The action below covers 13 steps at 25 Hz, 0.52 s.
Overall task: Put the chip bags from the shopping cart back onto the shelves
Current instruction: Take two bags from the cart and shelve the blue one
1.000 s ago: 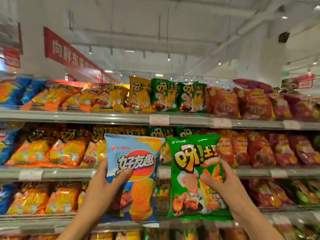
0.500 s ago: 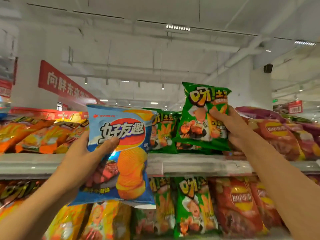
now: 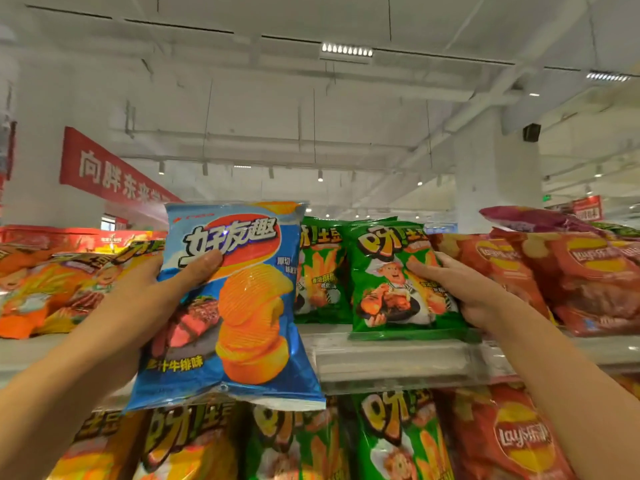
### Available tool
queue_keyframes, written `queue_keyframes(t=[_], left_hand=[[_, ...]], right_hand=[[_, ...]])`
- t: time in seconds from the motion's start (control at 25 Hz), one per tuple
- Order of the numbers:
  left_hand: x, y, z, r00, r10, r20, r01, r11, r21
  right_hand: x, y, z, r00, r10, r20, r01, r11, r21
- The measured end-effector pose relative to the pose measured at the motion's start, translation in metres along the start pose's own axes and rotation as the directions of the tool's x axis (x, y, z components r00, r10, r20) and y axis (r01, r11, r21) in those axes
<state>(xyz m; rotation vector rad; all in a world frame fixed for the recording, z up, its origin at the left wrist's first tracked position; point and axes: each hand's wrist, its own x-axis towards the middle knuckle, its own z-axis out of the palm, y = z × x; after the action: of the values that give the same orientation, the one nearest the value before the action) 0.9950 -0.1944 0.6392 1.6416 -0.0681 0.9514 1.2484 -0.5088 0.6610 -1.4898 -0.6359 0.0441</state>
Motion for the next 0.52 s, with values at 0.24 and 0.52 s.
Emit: queue_keyframes(t=[0.24, 0.52], left_hand=[[0.017, 0.001, 0.002, 0.999, 0.009, 0.037, -0.008, 0.999, -0.046], [0.035, 0.005, -0.024, 0.996, -0.022, 0.085, 0.03, 0.995, -0.093]], right_hand=[[-0.027, -0.021, 0.022, 0.918, -0.296, -0.266, 0.093, 0.809, -0.581], [-0.058, -0.047, 0.127, 0.818, -0.571, 0.068, 0.435, 0.538, -0.722]])
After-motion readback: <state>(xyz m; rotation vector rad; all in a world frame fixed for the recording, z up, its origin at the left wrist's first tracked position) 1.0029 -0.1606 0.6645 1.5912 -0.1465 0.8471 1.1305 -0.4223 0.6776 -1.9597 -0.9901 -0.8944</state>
